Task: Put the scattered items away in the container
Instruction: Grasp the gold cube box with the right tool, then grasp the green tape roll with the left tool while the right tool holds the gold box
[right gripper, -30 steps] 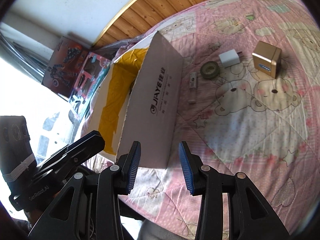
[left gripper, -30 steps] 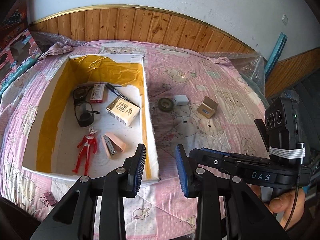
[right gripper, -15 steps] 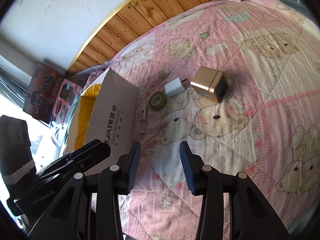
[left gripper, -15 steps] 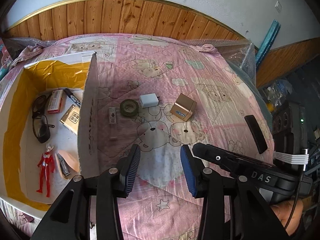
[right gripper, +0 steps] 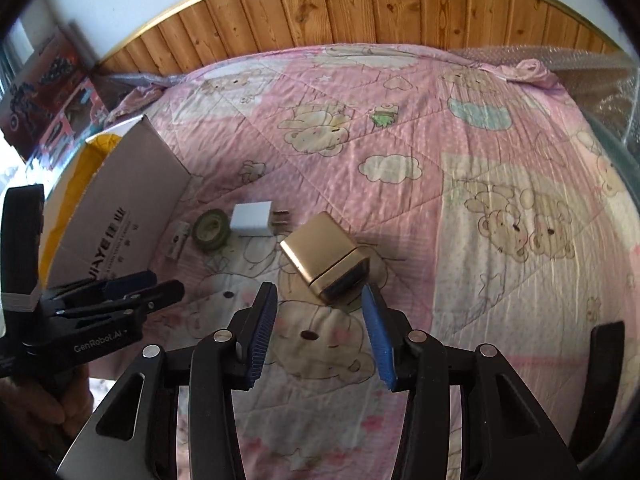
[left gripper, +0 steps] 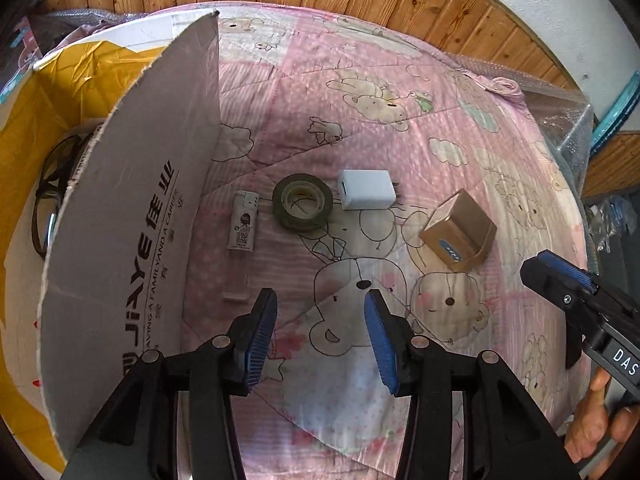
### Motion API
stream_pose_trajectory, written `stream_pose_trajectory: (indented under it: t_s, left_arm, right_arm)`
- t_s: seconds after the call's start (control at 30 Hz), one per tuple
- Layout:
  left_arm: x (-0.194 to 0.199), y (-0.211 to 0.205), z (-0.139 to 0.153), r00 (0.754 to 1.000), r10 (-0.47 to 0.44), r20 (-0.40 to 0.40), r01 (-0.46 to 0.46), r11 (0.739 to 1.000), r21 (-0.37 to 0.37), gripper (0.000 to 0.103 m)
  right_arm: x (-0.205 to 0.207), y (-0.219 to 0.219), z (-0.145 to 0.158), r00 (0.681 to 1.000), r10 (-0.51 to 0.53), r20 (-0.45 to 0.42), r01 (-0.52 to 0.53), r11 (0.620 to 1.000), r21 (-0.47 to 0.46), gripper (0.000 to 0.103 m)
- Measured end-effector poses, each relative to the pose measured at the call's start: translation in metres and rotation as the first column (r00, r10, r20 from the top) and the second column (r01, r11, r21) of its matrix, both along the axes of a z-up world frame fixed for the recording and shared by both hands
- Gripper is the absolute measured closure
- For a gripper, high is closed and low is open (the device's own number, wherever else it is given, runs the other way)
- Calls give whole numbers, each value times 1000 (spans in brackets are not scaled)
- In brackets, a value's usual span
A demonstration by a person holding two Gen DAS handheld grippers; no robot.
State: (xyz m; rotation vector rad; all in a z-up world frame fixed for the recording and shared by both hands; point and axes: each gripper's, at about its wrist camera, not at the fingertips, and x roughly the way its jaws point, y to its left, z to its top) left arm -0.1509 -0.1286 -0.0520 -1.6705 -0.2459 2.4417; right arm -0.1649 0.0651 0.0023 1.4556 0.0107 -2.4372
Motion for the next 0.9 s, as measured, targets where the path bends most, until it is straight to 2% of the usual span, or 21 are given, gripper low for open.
stream_pose_trajectory:
  t_s: [0.2, 0.33, 0.37, 0.4, 0.57, 0.63, 0.7, 0.8, 0.9]
  left_arm:
    - [-28, 15, -8, 999, -3, -48, 2, 1000, -15, 52]
    - [-52, 15, -25, 999, 28, -32, -29, 999, -24, 51]
    - [-57, 14, -29, 999, 41, -25, -42, 999, -22, 49]
    - [-60, 12, -29, 997, 55, -44, -56, 998, -20, 41]
    - [-73, 7, -32, 993, 88, -77, -88, 996, 6, 37]
    - [-75, 6, -32, 992, 86, -88, -86, 996, 6, 42]
    - [-73, 10, -29, 993, 49, -111, -49, 999, 1, 76]
    - [-69, 16, -26, 993, 17, -113, -18, 1000, -6, 80]
    - [-63, 20, -24, 994, -8, -107, 8, 1000, 4, 80]
  right_arm:
    - [-27, -15, -21, 993, 118, -20, -114, 986, 125, 51]
    - [-40, -16, -31, 989, 147, -17, -145, 986, 87, 43]
    - [-41, -18, -32, 987, 157, -20, -155, 985, 82, 42]
    - [-41, -20, -32, 985, 168, -22, -166, 983, 81, 42]
    - [-43, -28, -45, 982, 190, 10, -190, 979, 78, 41]
    - [-44, -25, -49, 984, 173, 37, -175, 983, 56, 42]
    - [-47, -18, -50, 989, 138, 57, -139, 990, 16, 45]
    - [-50, -11, -49, 992, 105, 71, -105, 994, -9, 48]
    - [-50, -9, -48, 993, 95, 75, -95, 995, -14, 48]
